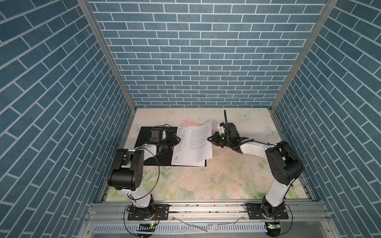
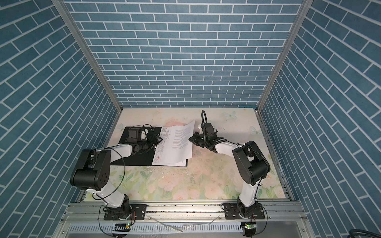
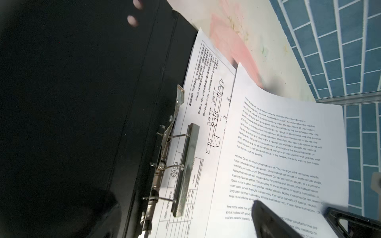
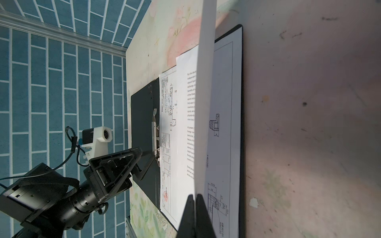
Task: Put the files into the folder
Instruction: 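Lower the text sheet onto the drawing sheet in the folder with both grippers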
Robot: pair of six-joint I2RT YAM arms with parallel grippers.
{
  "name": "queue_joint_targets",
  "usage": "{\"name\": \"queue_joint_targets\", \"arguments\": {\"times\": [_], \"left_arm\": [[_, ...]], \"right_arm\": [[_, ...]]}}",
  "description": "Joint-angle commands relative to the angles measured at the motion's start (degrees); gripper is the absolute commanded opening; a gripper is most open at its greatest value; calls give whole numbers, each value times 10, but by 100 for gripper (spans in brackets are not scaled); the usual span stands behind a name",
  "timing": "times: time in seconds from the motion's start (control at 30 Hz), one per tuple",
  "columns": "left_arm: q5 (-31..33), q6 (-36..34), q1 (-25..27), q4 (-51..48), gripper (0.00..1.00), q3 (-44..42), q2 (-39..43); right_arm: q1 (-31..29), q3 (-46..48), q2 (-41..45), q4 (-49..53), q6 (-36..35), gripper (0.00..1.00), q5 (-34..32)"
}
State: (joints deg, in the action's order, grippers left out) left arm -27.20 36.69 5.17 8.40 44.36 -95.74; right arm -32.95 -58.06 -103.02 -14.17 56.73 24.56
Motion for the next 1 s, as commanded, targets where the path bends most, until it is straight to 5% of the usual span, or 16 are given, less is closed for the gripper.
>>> {"name": "queue_joint_targets", "arguments": {"times": [0.0,0.97], "left_arm": [[-10,9,7,0,100,-17,-16],[-14,46,107,48,100,4,-46]], "right_arm": [[0,15,-9,8,-8,0,-10],[46,16,9,37,-96,0,40]]}}
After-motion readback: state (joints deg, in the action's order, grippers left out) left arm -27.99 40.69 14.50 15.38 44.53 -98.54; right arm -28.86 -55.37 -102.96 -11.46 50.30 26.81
